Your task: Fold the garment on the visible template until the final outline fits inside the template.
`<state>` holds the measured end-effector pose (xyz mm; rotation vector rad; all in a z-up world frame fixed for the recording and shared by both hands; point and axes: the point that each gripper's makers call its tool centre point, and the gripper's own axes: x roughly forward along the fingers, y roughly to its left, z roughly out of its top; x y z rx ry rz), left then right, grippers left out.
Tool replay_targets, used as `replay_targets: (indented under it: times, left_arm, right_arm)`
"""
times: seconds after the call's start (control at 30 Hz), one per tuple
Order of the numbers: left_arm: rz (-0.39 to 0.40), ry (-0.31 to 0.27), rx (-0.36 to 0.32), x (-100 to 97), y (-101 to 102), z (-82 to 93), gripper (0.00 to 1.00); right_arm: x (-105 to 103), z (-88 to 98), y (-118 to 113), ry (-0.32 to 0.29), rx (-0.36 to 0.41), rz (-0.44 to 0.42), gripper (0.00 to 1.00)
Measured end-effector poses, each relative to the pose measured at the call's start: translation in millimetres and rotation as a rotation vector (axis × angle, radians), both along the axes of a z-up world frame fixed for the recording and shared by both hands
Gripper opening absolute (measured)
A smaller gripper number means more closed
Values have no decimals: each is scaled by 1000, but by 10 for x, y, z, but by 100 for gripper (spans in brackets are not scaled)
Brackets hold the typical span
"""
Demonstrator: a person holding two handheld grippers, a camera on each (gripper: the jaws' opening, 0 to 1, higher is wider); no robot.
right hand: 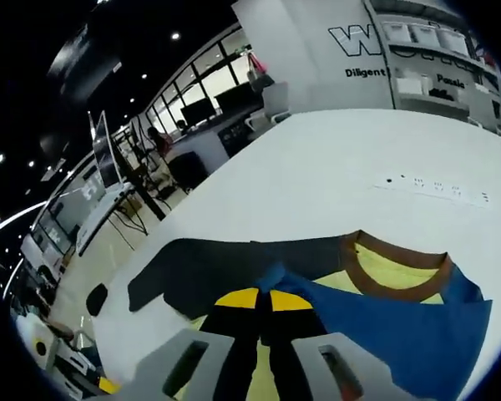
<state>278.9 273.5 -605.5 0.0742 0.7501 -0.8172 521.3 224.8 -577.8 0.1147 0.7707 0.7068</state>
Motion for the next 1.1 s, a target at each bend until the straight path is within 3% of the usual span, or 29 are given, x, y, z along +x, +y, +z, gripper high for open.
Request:
replay_targets:
  times: [0.23, 0.43, 0.5, 0.63, 0.73, 0.93, 1.1]
  left_arm:
    - [4, 9, 1, 2, 10, -14, 11]
    - [3, 13, 2, 1, 12, -21, 11]
    - [4, 13, 2, 0, 13, -20, 11]
    - [3, 14, 1, -2, 13, -21, 11]
    - [3, 13, 1, -3, 13, -19, 11]
    - [5, 15, -2, 3, 21, -23, 11]
    - [3, 19, 1, -5, 23, -31, 11]
  right_arm:
    - [-39, -152, 129, 38, 2, 21, 0]
    - [-110, -159, 276, 48, 37, 66, 2]
    - [-85, -117, 291, 23, 47, 72, 9]
    - [45, -105, 140, -19, -2, 31, 33]
    - [101, -118, 23, -35, -29, 19, 40]
    - [39, -156, -14, -67, -62, 80, 41]
    - [-89, -202, 162, -92, -69, 185, 35]
